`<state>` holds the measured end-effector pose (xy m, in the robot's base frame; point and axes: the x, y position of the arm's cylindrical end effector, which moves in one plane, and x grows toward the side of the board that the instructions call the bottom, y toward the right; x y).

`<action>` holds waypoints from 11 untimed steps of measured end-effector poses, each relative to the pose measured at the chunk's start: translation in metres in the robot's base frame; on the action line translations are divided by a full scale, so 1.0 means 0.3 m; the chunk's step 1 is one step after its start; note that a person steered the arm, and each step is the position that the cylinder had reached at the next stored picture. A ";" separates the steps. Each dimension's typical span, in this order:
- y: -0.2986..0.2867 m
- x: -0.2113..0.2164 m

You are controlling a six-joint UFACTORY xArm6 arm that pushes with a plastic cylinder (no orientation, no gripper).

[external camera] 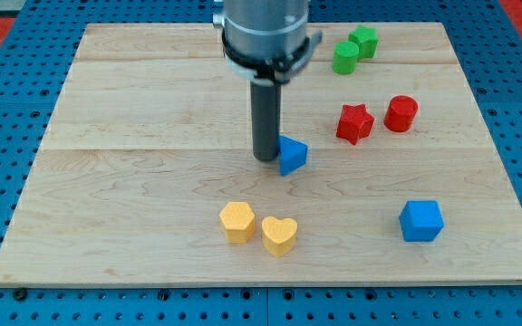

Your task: Move the blue triangle left to the blue cube

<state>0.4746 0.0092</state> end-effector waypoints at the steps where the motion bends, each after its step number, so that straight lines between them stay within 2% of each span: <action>1: 0.137 0.161; 2: 0.068 0.167; 3: -0.195 0.042; 4: -0.178 -0.080; 5: -0.129 -0.120; 6: 0.057 -0.052; 7: 0.096 0.054; 11: 0.087 0.052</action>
<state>0.4903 0.0352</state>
